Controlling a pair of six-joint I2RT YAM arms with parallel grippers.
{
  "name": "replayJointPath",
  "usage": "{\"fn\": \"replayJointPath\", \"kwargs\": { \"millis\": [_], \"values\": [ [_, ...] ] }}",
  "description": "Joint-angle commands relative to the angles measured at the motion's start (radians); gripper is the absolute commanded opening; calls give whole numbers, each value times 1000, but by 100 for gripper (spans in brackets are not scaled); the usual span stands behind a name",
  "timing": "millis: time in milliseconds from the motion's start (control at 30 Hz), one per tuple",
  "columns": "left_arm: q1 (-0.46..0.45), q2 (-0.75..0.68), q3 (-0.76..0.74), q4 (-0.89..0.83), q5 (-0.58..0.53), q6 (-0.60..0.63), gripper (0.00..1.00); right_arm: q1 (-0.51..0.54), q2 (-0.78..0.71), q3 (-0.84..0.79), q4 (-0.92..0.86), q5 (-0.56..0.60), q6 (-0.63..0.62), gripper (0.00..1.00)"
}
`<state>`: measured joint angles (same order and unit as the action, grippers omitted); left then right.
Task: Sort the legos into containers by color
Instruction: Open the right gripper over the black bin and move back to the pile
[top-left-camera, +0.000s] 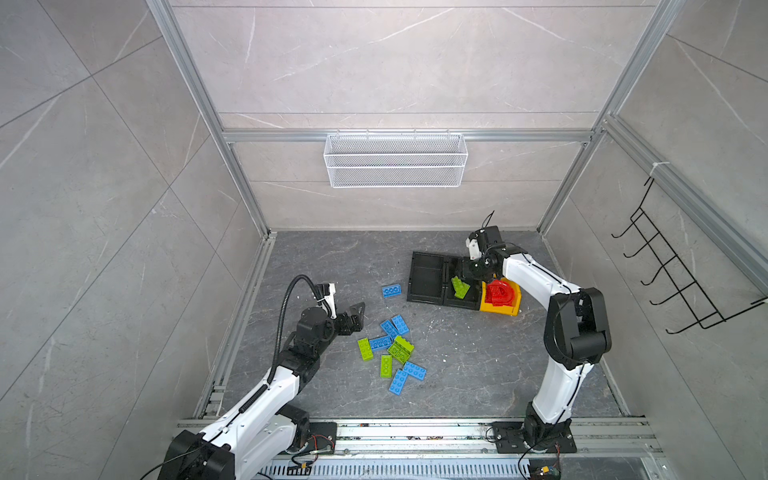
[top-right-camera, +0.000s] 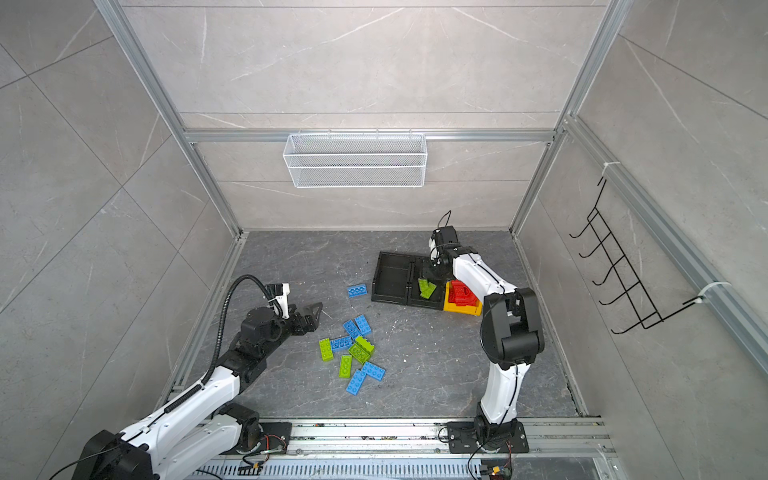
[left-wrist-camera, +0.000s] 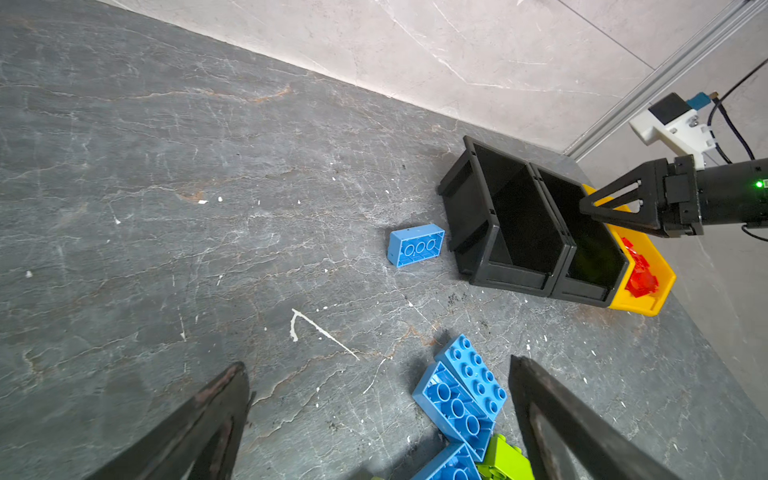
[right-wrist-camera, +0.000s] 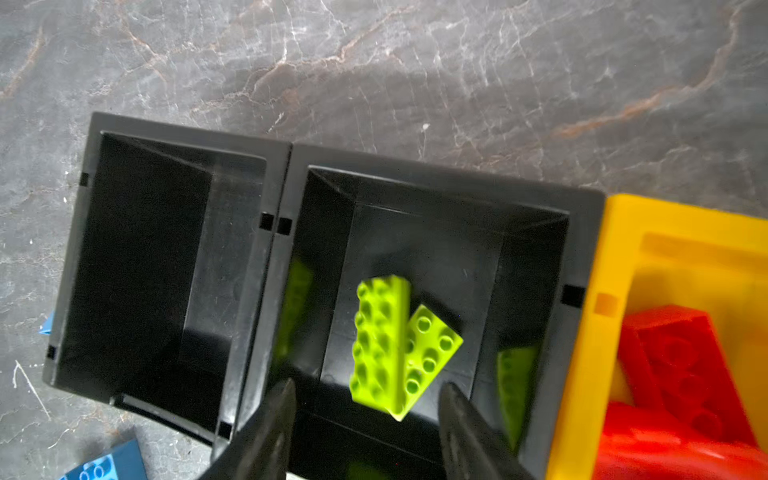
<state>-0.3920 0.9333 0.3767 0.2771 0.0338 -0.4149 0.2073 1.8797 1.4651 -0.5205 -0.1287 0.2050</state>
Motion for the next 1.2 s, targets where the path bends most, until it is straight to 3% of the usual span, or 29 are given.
{"fn": "replayJointPath", "kwargs": {
  "millis": [0,100,233,367,500,667,867,1167],
  "values": [
    [3,-1,12,55,47,19,100,30,-133,-26,-14,-17,-25,59],
    [1,-3,10,63,62,19,100,128,-262,-117,-16,-59,-47,60],
    [1,-18,18,38,47,16,100,335,-360,-234,-9,-54,-53,61],
    [1,-68,-4,35,9,18,100,507,-348,-300,25,-41,-25,63],
    [0,-111,-23,11,-75,11,100,613,-266,-296,38,-15,-27,64],
    [1,-146,-31,19,-42,13,100,632,-184,-314,100,-75,-50,62],
    [0,-145,-29,11,-64,16,100,632,-92,-280,74,-60,-81,57],
    [1,-130,-30,13,-69,10,100,630,-67,-310,86,-28,-87,54]
  ]
}}
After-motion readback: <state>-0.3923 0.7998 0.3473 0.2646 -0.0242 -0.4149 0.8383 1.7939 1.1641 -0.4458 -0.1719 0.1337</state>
